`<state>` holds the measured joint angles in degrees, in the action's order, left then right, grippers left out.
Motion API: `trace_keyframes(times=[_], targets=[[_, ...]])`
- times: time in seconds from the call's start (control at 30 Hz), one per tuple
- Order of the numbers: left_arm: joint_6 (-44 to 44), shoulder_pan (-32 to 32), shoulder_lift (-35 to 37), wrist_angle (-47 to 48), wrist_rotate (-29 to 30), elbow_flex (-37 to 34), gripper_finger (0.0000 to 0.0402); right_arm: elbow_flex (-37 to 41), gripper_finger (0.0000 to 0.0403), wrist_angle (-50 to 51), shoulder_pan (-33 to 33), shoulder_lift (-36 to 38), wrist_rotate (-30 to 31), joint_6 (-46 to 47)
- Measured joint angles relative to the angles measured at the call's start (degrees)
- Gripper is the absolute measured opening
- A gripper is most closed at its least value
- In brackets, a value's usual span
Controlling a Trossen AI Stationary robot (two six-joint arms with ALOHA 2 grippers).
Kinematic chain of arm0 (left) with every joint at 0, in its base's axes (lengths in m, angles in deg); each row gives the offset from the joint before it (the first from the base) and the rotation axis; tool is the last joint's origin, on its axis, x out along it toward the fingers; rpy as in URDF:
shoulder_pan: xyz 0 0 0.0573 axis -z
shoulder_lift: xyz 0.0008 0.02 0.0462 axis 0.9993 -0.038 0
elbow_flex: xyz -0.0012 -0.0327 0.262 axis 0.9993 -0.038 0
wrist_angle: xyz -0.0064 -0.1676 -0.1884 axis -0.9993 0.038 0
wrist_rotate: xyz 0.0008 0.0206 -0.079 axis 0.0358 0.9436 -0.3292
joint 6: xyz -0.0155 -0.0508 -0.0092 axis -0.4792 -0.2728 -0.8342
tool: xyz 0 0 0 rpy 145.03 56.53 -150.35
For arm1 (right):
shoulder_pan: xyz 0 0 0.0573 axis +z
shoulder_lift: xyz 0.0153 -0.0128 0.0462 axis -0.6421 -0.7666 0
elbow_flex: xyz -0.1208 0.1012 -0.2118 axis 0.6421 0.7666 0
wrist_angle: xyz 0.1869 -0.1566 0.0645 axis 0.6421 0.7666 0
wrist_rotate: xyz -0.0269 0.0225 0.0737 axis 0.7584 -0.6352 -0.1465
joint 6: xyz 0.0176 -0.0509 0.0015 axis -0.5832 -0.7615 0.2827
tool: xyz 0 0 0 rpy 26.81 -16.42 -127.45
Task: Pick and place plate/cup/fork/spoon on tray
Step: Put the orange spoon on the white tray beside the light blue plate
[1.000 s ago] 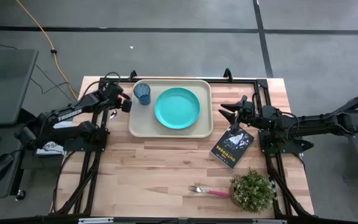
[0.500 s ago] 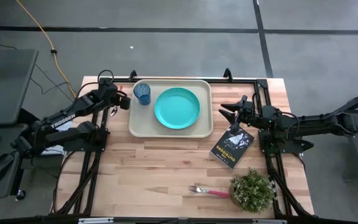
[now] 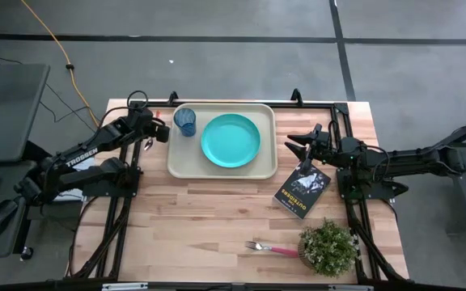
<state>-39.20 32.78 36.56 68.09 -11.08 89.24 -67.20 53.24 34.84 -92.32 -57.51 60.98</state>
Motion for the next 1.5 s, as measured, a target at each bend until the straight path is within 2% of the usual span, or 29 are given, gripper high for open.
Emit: trace_keyframes(times=[0.17, 0.43, 0.87, 1.17, 1.3, 1.5], targets=[[0.02, 0.0, 0.0, -0.2, -0.24, 0.0, 0.0, 0.0, 0.0129, 0.02, 0.0, 0.0, 0.0, 0.01], [1.1, 0.02, 0.0, -3.14, -4.68, 0.57, 0.0, 0.0, 0.0129, 0.02, 0.02, 0.0, 0.0, -0.55], [2.99, 0.81, 3.24, -3.15, -5.99, 4.66, 0.0, 0.0, 0.0129, 0.02, 0.0, 0.0, 0.02, -0.58], [2.1, 6.48, 6.19, -6.64, -6.39, 4.66, 0.0, 0.0, 0.0129, 0.04, 0.0, 0.01, 0.02, -0.02], [2.03, 11.18, 6.01, -11.12, -7.79, 4.82, 0.0, 0.0, 0.0129, 0.04, 0.0, 0.0, 0.02, 0.02], [5.91, 19.15, 3.92, -11.54, -6.81, 9.69, 0.0, 0.0, 0.0129, 0.04, 0.0, 0.02, 0.37, -0.01]])
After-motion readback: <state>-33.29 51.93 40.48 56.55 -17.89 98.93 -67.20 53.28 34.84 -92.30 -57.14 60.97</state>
